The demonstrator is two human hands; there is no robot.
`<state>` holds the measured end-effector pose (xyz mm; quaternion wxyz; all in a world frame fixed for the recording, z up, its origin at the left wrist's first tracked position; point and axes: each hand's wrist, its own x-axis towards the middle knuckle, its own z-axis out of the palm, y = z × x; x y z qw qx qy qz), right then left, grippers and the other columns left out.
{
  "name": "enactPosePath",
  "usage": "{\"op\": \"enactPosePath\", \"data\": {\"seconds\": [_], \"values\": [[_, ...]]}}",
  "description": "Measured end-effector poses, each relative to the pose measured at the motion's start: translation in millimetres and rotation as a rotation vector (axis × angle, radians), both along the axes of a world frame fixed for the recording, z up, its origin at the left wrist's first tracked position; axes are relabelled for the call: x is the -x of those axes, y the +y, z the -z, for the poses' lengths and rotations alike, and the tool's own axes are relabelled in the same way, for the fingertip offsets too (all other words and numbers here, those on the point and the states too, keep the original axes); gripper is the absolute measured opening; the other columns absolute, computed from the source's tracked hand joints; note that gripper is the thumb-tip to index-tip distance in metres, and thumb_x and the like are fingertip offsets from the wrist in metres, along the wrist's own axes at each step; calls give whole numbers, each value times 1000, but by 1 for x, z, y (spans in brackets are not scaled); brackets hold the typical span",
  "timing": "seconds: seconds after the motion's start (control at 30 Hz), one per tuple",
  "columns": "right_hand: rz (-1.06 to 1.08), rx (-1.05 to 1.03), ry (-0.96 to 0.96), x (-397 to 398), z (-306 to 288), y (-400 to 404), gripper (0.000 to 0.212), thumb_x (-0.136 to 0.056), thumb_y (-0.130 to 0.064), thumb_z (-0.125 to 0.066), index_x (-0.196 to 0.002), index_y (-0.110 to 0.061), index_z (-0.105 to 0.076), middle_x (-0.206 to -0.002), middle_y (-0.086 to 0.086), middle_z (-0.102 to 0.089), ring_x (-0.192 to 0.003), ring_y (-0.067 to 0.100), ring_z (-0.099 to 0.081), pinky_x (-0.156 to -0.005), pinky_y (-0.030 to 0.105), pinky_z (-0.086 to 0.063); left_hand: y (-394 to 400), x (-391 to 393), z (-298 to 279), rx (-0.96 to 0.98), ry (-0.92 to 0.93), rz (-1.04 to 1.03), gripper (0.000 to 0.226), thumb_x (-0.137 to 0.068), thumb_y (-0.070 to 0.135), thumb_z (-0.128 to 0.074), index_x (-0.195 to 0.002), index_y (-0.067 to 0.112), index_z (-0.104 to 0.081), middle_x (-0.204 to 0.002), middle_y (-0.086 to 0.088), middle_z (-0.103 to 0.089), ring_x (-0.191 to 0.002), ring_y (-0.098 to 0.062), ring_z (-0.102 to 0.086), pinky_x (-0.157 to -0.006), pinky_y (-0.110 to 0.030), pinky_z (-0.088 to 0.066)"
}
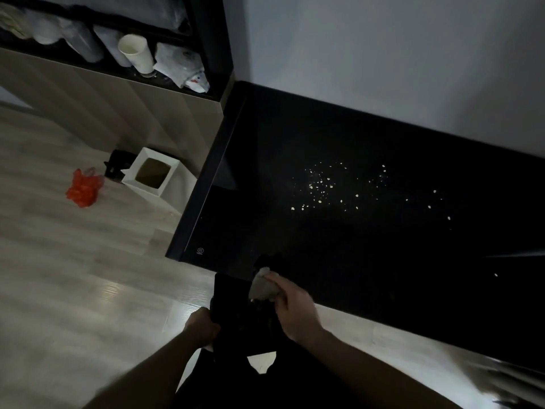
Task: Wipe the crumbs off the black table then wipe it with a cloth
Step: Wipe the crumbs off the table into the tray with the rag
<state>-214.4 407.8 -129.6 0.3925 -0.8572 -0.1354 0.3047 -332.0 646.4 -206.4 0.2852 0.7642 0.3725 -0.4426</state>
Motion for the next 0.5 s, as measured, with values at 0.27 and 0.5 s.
{"op": "enactPosePath", "data": {"seconds": [0.27,0.5], "values": [[261,19,-235,-134,-27,-28,63,-89,-3,-52,-149,-23,-55,-139,-1,-68,-125,15,-64,-108,23,-46,-6,-5,-9,14,-2,45,20,-58,31,-47,-61,11,-48,-76,-7,-65,-90,-30,-73,-61,-26,-46],[82,333,-241,-222,15,-19,57,-105,-16,-46,-160,-26,-33,-171,-1,-21,-156,26,-26,-127,44,-26,-6,-5,-1,-5,-9,91,20,-71,23,-55,-57,13,-45,-61,3,-55,-81,-28,-71,-54,-23,-42]]}}
